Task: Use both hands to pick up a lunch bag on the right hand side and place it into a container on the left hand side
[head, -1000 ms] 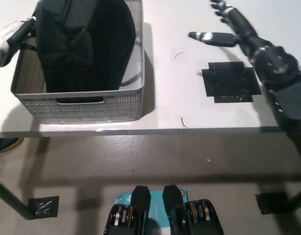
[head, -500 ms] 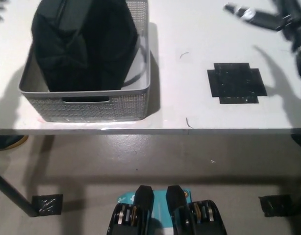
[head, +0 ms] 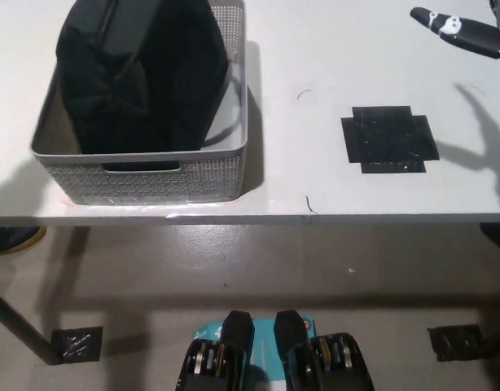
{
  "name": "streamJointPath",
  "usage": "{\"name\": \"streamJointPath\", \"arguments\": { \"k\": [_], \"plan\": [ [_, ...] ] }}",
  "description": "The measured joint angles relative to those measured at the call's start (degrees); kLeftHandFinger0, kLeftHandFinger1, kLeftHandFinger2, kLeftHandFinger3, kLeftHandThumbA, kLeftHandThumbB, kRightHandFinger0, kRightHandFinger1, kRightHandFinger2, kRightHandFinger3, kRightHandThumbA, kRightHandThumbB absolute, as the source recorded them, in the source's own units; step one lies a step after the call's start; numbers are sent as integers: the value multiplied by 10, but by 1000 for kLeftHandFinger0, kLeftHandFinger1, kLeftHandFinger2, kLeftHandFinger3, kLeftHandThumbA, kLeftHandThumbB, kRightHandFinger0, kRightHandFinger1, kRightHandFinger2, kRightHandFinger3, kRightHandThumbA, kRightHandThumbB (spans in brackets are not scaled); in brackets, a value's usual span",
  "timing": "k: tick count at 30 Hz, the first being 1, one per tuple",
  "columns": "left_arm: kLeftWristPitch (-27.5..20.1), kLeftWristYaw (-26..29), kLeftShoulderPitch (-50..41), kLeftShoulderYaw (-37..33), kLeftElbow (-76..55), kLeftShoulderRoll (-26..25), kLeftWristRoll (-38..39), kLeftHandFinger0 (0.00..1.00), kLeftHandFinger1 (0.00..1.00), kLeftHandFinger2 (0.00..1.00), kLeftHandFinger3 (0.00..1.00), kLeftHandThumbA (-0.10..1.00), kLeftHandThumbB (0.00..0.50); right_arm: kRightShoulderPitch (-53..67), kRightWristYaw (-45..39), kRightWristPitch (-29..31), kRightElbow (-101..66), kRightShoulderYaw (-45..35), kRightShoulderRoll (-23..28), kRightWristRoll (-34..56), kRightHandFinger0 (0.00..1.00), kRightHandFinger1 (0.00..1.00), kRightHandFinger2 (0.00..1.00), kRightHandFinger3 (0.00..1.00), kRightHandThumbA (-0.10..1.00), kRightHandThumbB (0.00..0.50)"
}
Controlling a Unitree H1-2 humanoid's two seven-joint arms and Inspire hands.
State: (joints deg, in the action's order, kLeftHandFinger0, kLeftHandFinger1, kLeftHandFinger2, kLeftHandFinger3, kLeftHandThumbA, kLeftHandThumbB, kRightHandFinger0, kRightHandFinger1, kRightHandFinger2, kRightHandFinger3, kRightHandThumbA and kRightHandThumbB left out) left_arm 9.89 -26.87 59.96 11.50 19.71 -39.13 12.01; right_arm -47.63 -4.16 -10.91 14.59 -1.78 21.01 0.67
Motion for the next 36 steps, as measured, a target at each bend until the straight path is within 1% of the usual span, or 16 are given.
{"name": "streamJointPath", "arguments": {
  "k": [2,3,4,5,9,12,13,16,19,22,26,30,31,32,33,36],
  "plan": [
    [7,0,-28,17,-47,0,13,1000,1000,1000,1000,1000,397,10,0,0,-15,-10,-3,6,1000,1000,1000,1000,1000,186],
    [11,0,-47,28,-77,0,22,1000,1000,1000,1000,1000,397,19,-1,0,-28,-16,-5,10,1000,1000,1000,1000,1000,326],
    [14,0,-64,35,-93,1,27,1000,1000,1000,1000,1000,396,25,-1,0,-37,-19,-7,12,1000,1000,1000,1000,1000,232],
    [16,0,-75,39,-106,1,31,1000,1000,1000,1000,1000,385,30,-1,0,-45,-21,-9,13,1000,1000,1000,1000,1000,201],
    [27,1,-177,71,-214,24,56,1000,1000,1000,1000,1000,367,85,0,-1,-137,-33,-29,25,1000,1000,1000,1000,1000,229],
    [27,1,-247,83,-273,51,67,1000,1000,1000,1000,1000,365,136,0,-1,-203,-35,-51,33,1000,1000,1000,1000,1000,226],
    [27,1,-263,85,-286,57,68,1000,1000,1000,1000,1000,366,148,0,-1,-220,-35,-57,34,1000,1000,1000,1000,1000,252],
    [24,2,-340,87,-344,93,76,1000,1000,1000,1000,1000,360,211,0,0,-289,-35,-78,43,1000,1000,1000,1000,1000,262],
    [21,2,-399,83,-393,133,79,1000,1000,1000,1000,1000,328,271,0,1,-349,-35,-91,53,1000,1000,1000,1000,1000,272],
    [13,1,-460,78,-441,173,85,1000,1000,1000,1000,1000,336,341,-1,7,-417,-35,-98,71,1000,1000,1000,1000,1000,282],
    [-7,1,-528,67,-497,220,97,1000,1000,1000,1000,1000,311,428,-10,29,-499,-33,-101,107,1000,1000,1000,1000,1000,270],
    [-34,-1,-583,48,-517,250,102,1000,1000,1000,1000,1000,380,505,-30,69,-520,-23,-101,149,1000,1000,1000,1000,1000,251],
    [-42,-2,-597,42,-517,255,102,1000,1000,1000,1000,1000,385,524,-38,80,-517,-19,-102,162,1000,1000,1000,1000,1000,250],
    [-46,-3,-606,37,-516,258,102,1000,1000,1000,1000,1000,337,536,-44,90,-510,-15,-102,171,1000,1000,1000,1000,1000,189],
    [-49,-4,-615,30,-514,259,102,1000,1000,1000,1000,1000,384,545,-50,97,-501,-12,-102,178,1000,1000,1000,1000,1000,287],
    [-63,-7,-634,1,-484,260,97,1000,1000,1000,1000,1000,319,563,-71,129,-432,3,-111,203,1000,1000,1000,1000,1000,334]
  ]
}}
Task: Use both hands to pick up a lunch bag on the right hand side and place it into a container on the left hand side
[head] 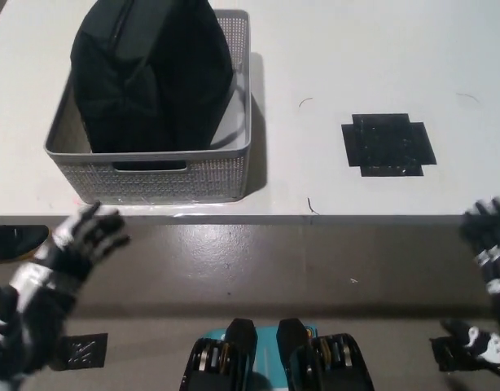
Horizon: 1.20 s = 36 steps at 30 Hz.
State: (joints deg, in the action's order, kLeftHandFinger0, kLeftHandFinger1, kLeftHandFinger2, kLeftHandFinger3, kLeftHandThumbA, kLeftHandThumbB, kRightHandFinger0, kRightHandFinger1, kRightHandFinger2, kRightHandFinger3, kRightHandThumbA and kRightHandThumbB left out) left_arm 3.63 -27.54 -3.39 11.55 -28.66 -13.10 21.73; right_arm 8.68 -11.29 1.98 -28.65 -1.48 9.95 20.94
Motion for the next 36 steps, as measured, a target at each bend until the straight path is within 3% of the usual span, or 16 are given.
{"name": "streamJointPath", "arguments": {
  "k": [2,5,10,15,36],
  "plan": [
    [-7,-2,-2,-14,30,1,-3,1000,1000,1000,1000,1000,307,1,-7,9,41,6,-10,8,1000,1000,1000,1000,1000,329],
    [-25,-2,0,-42,125,10,-12,1000,1000,1000,1000,1000,284,2,-22,17,132,24,-50,33,1000,1000,1000,1000,1000,268],
    [-48,-1,-1,-71,208,35,-19,1000,1000,1000,1000,1000,287,-2,-53,28,252,49,-97,57,1000,1000,1000,1000,1000,215],
    [-70,-1,1,-85,257,47,-25,1000,1000,1000,1000,1000,264,-13,-70,45,339,52,-122,59,1000,1000,1000,1000,1000,221],
    [-116,11,57,-83,406,47,-45,1000,1000,1000,1000,1000,233,-82,-85,66,421,15,-122,60,1000,1000,1000,1000,1000,204]
  ]
}}
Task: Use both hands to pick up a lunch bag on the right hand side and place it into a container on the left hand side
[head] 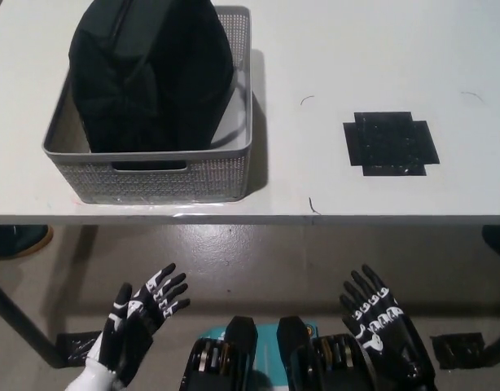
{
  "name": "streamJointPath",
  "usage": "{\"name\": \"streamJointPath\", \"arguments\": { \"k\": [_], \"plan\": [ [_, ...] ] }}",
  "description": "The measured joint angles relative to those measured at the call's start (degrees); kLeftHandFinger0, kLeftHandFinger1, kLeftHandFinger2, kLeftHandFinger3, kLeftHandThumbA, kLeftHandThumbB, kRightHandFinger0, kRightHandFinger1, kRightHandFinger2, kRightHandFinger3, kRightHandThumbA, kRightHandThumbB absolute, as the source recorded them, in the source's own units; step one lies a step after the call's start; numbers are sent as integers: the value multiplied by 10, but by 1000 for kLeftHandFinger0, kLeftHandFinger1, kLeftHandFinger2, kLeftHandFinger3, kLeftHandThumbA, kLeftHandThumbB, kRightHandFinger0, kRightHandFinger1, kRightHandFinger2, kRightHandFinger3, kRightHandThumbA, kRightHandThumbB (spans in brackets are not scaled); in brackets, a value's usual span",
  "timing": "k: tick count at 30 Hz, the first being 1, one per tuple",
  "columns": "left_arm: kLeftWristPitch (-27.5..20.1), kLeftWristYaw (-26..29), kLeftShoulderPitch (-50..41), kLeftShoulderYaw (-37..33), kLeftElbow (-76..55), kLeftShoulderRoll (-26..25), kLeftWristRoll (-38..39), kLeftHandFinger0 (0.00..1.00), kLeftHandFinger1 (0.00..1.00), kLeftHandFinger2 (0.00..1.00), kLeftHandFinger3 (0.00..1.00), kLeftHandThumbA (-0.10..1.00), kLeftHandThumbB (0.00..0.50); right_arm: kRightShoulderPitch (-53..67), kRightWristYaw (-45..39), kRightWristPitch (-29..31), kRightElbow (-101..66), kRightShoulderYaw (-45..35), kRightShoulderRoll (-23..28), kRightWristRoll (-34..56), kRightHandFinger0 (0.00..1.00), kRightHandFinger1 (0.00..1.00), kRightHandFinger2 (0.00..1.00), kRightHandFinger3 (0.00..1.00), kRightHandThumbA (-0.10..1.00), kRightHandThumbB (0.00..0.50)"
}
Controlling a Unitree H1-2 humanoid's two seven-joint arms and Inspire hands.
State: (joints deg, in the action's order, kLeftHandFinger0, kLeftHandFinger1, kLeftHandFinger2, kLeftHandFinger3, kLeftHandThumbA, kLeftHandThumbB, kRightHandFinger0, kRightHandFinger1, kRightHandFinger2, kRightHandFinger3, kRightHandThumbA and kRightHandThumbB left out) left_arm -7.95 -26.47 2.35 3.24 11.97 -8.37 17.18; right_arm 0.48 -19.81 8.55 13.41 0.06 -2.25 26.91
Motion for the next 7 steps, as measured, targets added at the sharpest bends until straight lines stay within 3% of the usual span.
{"name": "streamJointPath", "arguments": {
  "k": [7],
  "plan": [
    [-3,5,13,0,9,0,-11,1000,1000,1000,1000,1000,242,-15,-1,0,5,-1,3,-3,1000,1000,1000,1000,1000,212]
  ]
}}
